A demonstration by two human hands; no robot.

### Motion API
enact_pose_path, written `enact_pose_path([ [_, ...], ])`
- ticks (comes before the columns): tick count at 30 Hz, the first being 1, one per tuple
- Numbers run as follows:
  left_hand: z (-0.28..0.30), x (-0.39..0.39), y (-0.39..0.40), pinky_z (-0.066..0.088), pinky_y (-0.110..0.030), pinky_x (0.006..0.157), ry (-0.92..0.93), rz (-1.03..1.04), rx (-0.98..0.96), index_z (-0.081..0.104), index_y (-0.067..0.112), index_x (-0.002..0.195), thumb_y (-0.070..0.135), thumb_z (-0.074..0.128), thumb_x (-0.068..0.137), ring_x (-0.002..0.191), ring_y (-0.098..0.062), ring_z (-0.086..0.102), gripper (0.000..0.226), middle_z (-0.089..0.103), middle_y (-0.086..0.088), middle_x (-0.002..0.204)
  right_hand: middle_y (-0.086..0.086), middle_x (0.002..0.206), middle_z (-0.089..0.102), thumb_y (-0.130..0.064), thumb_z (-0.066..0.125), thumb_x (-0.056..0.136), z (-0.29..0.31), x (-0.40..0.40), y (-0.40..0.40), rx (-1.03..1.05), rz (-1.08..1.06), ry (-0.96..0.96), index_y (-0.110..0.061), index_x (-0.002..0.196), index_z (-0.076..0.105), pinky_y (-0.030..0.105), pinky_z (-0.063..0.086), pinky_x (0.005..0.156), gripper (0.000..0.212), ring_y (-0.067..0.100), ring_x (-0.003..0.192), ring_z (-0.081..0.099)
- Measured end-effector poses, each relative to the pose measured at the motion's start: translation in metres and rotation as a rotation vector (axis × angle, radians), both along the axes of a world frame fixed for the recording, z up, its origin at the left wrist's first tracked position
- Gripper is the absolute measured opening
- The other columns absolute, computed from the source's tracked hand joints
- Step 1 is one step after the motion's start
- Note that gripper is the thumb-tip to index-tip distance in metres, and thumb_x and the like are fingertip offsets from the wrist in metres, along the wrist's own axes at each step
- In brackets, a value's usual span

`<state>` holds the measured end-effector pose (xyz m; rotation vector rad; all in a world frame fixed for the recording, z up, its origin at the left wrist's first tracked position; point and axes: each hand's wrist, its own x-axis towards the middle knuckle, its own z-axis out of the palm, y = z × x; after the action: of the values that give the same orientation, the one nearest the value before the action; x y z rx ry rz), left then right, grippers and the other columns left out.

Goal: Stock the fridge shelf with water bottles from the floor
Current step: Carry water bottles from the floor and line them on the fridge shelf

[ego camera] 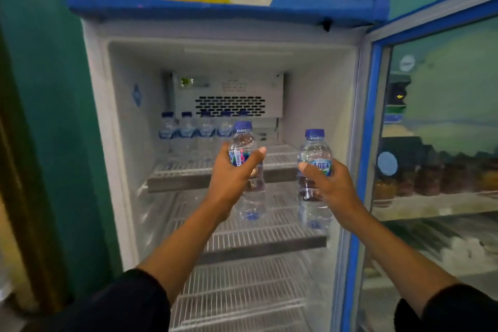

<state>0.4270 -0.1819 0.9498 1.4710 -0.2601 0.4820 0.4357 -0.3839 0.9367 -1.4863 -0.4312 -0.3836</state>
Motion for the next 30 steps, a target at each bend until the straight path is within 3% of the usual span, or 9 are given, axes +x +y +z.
enact_pose_path([
  [3, 0.015, 0.036, -0.004, 0.058, -0.028, 0.061, -0.005, 0.020, 0.044, 0.052, 0.031, 0.119, 0.050, 0.077, 0.073, 0.080, -0.013, 0.072, 0.056, 0.070, 0.001, 0.101, 0.005, 0.081, 0.072, -0.056, 0.076, 0.059, 0.020, 0.035, -0.004, -0.031, -0.043, -0.042, -0.018, 0.101, 0.063, 0.037, 0.058, 0.061, 0.057, 0.025, 0.072, 0.071],
  [6, 0.028, 0.075, -0.004, 0.055, -0.034, 0.078, -0.037, 0.036, 0.192, 0.049, 0.043, 0.111, 0.056, 0.074, 0.072, 0.097, -0.016, 0.066, 0.048, 0.063, 0.006, 0.113, 0.010, 0.087, 0.071, -0.055, 0.074, 0.065, 0.033, 0.074, 0.000, -0.112, -0.103, -0.089, -0.016, 0.103, 0.063, 0.043, 0.059, 0.067, 0.055, 0.029, 0.076, 0.070],
  [11, 0.052, 0.142, -0.002, 0.035, -0.013, 0.072, -0.094, 0.057, 0.400, 0.033, 0.043, 0.117, 0.053, 0.073, 0.077, 0.086, 0.011, 0.048, 0.058, 0.044, 0.028, 0.103, -0.007, 0.079, 0.068, -0.040, 0.072, 0.077, 0.046, 0.133, 0.011, -0.162, -0.188, -0.178, -0.030, 0.090, 0.059, 0.014, 0.050, 0.051, 0.021, 0.004, 0.067, 0.067],
  [14, 0.060, 0.178, 0.002, 0.032, -0.002, 0.062, -0.116, 0.015, 0.393, 0.035, 0.043, 0.120, 0.049, 0.073, 0.079, 0.076, 0.025, 0.046, 0.056, 0.043, 0.036, 0.096, -0.009, 0.081, 0.067, -0.033, 0.071, 0.081, 0.051, 0.167, 0.015, -0.147, -0.216, -0.205, -0.031, 0.092, 0.058, 0.013, 0.050, 0.051, 0.017, 0.002, 0.070, 0.068],
  [18, 0.050, 0.223, 0.002, 0.036, 0.001, 0.063, -0.110, -0.052, 0.358, 0.038, 0.032, 0.131, 0.042, 0.075, 0.080, 0.087, 0.014, 0.047, 0.064, 0.050, 0.024, 0.108, -0.011, 0.080, 0.067, -0.038, 0.071, 0.074, 0.048, 0.214, 0.020, -0.084, -0.250, -0.169, -0.031, 0.091, 0.058, 0.012, 0.049, 0.048, 0.022, 0.000, 0.066, 0.068],
  [22, 0.031, 0.254, 0.001, 0.041, 0.001, 0.069, -0.086, -0.110, 0.337, 0.040, 0.021, 0.131, 0.031, 0.076, 0.082, 0.089, 0.014, 0.058, 0.061, 0.060, 0.008, 0.115, -0.006, 0.093, 0.067, -0.038, 0.070, 0.079, 0.043, 0.260, 0.018, -0.231, -0.244, -0.069, -0.031, 0.103, 0.057, 0.018, 0.054, 0.057, 0.028, 0.006, 0.076, 0.068],
  [24, 0.021, 0.263, 0.001, 0.044, -0.001, 0.072, -0.082, -0.130, 0.347, 0.042, 0.020, 0.128, 0.029, 0.077, 0.081, 0.089, 0.014, 0.059, 0.059, 0.062, 0.008, 0.112, -0.004, 0.098, 0.068, -0.040, 0.072, 0.076, 0.038, 0.277, 0.016, -0.269, -0.173, -0.035, -0.029, 0.106, 0.058, 0.024, 0.057, 0.063, 0.034, 0.009, 0.080, 0.070],
  [27, 0.012, 0.271, 0.002, 0.049, -0.015, 0.088, -0.040, -0.149, 0.341, 0.042, 0.022, 0.126, 0.032, 0.078, 0.079, 0.103, 0.000, 0.061, 0.060, 0.062, 0.004, 0.117, -0.010, 0.096, 0.067, -0.047, 0.069, 0.069, 0.030, 0.290, 0.017, -0.326, -0.101, -0.064, -0.034, 0.101, 0.057, 0.010, 0.050, 0.059, 0.037, -0.004, 0.078, 0.067],
  [30, 0.009, 0.271, 0.003, 0.049, -0.008, 0.078, 0.009, -0.141, 0.297, 0.044, 0.026, 0.122, 0.033, 0.079, 0.079, 0.093, 0.007, 0.063, 0.056, 0.064, 0.012, 0.111, -0.006, 0.100, 0.069, -0.048, 0.067, 0.071, 0.019, 0.301, 0.013, -0.306, -0.077, -0.045, -0.032, 0.104, 0.058, 0.012, 0.052, 0.063, 0.038, 0.001, 0.081, 0.068],
])
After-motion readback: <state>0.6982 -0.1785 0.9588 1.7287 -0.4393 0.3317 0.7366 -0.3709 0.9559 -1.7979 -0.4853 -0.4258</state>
